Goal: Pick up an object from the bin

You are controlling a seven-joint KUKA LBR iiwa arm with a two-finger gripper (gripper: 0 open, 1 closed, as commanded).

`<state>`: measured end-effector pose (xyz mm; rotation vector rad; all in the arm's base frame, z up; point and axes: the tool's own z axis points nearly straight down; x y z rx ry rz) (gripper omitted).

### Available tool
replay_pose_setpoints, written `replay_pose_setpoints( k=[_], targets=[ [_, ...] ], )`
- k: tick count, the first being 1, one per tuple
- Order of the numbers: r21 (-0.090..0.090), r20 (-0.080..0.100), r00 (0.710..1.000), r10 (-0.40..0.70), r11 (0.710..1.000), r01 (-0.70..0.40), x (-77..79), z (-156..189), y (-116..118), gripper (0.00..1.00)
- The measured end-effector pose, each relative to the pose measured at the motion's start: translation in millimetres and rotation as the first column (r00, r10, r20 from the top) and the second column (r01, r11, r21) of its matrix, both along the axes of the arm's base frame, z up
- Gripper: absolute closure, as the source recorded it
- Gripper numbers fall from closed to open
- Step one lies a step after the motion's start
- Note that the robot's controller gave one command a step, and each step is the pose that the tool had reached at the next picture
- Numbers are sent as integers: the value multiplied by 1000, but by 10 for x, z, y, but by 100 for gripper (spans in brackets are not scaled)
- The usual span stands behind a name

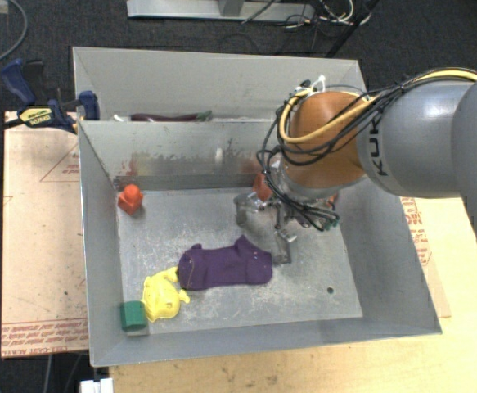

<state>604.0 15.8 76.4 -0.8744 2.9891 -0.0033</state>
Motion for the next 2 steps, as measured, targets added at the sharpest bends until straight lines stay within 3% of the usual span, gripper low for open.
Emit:
replay_pose_setpoints(
  k=[1,2],
  targets=[
    [10,8,999,-39,999,39,132,124,333,0],
    [4,1,994,-108,994,108,-224,203,521,0]
  ],
)
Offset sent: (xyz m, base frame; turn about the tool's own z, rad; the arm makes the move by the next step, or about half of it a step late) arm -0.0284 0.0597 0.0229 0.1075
